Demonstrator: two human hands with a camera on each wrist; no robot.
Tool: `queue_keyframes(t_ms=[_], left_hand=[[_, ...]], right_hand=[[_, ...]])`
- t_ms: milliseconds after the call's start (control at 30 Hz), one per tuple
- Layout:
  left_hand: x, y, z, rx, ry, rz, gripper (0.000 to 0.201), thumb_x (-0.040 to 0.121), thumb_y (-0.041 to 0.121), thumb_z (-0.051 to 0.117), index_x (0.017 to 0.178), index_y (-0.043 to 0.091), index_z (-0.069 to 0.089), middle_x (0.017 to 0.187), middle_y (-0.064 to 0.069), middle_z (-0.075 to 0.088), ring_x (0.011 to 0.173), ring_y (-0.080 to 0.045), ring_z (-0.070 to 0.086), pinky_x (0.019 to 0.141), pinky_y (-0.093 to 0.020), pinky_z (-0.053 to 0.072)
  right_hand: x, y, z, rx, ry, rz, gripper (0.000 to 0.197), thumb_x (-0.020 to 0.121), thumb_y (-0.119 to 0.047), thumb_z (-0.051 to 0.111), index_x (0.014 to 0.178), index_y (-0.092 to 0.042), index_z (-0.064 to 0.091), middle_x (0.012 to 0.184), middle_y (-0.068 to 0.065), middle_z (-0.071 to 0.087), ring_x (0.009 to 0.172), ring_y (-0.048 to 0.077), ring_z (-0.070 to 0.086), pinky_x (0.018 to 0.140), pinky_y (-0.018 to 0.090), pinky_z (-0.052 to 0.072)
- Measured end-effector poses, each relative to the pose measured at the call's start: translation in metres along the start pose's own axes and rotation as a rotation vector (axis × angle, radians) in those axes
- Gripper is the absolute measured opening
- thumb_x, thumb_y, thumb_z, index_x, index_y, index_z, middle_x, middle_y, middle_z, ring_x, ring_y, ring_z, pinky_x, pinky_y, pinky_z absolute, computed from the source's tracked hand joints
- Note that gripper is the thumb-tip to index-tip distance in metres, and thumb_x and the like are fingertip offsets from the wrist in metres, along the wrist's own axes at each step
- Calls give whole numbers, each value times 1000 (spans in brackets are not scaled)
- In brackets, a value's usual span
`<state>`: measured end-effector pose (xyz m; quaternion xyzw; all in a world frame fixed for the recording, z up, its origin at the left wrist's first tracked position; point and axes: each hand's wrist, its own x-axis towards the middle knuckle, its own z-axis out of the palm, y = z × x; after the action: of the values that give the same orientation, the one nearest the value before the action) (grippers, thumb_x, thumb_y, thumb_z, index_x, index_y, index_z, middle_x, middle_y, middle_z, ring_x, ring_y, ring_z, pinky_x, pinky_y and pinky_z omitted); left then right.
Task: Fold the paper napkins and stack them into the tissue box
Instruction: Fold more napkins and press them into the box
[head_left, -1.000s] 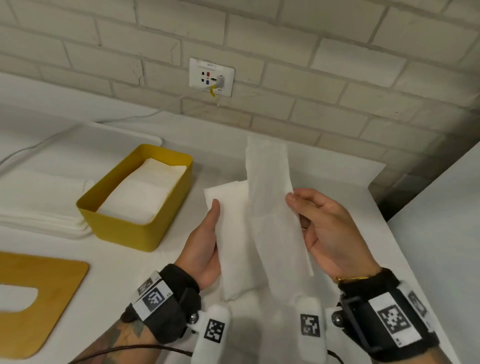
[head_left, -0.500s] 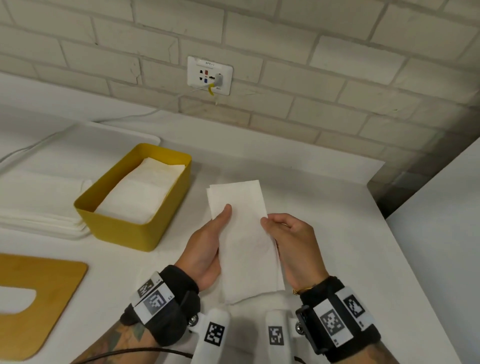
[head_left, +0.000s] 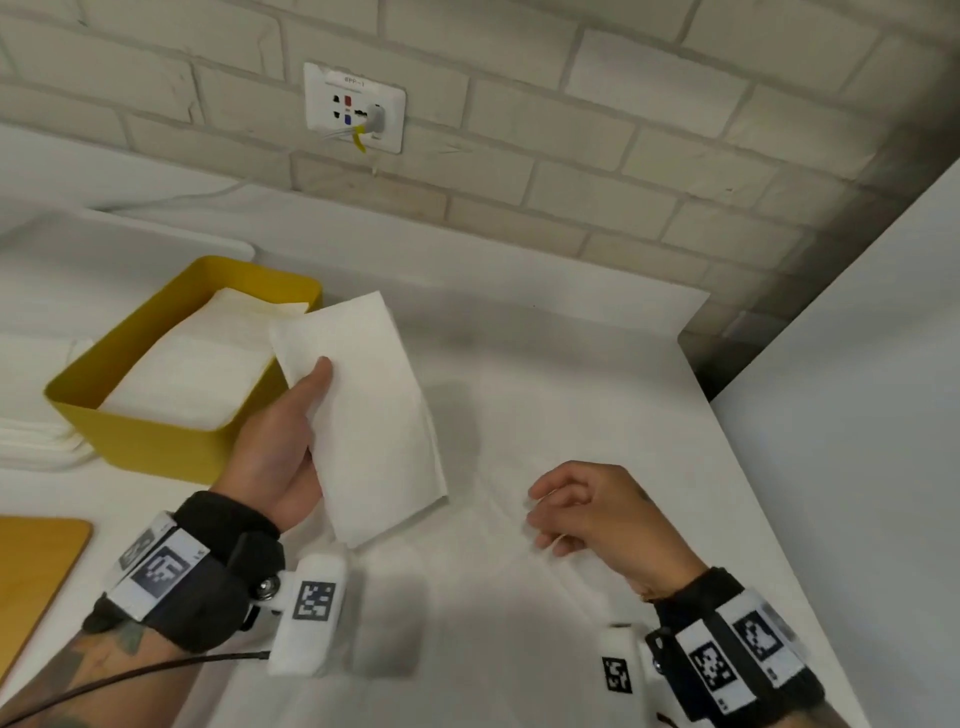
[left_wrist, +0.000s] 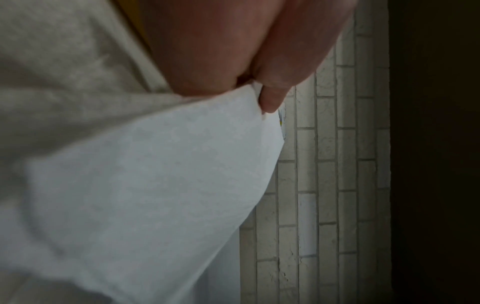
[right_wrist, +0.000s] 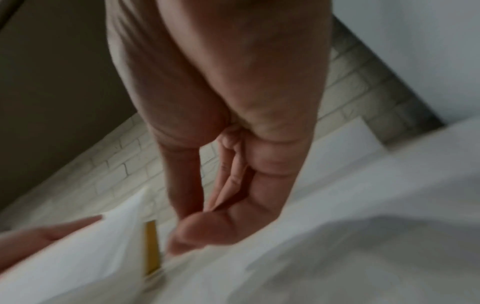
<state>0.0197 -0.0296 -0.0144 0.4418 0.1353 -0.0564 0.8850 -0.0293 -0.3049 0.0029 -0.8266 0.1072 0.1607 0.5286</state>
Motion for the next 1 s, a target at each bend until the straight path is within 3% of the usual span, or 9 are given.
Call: queue_keyframes(t_ms=[67,133,233,367,500,633,833,900,1000], left_hand=[[-2,2,-2,5,-2,9,33,104,33,53,134,19,61,120,-4,75,109,-21,73,92,-42,54],[-3,0,-3,10,1,-1,34,104,33,53,134,19,61,120,-4,75,111,-22,72,94,-43,53],[-6,-4,-3,19,17,-17,36,103,33,55,134,18,62,120,-5,75,113,-23,71,93,-42,53],[-12,-4,-6,24,38,-12,30,103,33,54,129,20,64,116,-2,77,106,-20,74,90,-41,54],[-15,-2,-10,13,73,-3,32,104,32,54,132,20,63,115,-2,77,103,-18,75,86,-40,54],[-17,-2,-11,14,77,-1,28,104,31,53,129,22,63,113,-1,78,100,-17,76,84,-39,54],[-16,-5,-6,36,67,-11,25,103,32,54,124,24,65,112,1,78,101,-17,75,90,-41,54],[-15,-7,-4,39,68,-26,27,103,33,54,126,22,65,115,-1,77,106,-19,74,96,-42,52],[-14,-8,-4,37,57,-50,33,103,35,55,131,20,64,121,-3,75,115,-23,70,102,-45,49]], right_hand=[[12,4,-24,-123,161,-4,14,86,-8,77,99,-9,72,82,5,77,70,15,72,64,26,58],[29,4,-39,-289,238,3,16,87,-18,78,102,-15,71,92,1,74,83,13,71,68,21,55],[53,4,-42,-569,181,61,34,87,-35,77,115,-19,65,116,-1,62,111,17,59,89,24,49],[69,7,-29,-755,128,199,59,81,-46,79,124,-12,57,127,6,53,118,24,56,98,34,49],[67,8,-24,-594,62,165,24,86,-27,79,99,-8,72,106,3,70,101,20,65,82,27,50],[57,-1,-43,-398,79,84,10,89,-20,73,92,-13,67,89,-4,64,82,13,58,65,23,43],[47,13,-83,-46,85,156,35,84,-16,81,116,-22,67,108,11,75,100,27,71,96,42,56],[43,24,-84,5,-12,242,37,83,-13,83,117,-15,69,107,10,75,94,23,72,93,37,57],[38,34,-85,-22,-53,290,32,82,-12,83,111,-10,69,93,7,63,84,20,59,87,34,53]])
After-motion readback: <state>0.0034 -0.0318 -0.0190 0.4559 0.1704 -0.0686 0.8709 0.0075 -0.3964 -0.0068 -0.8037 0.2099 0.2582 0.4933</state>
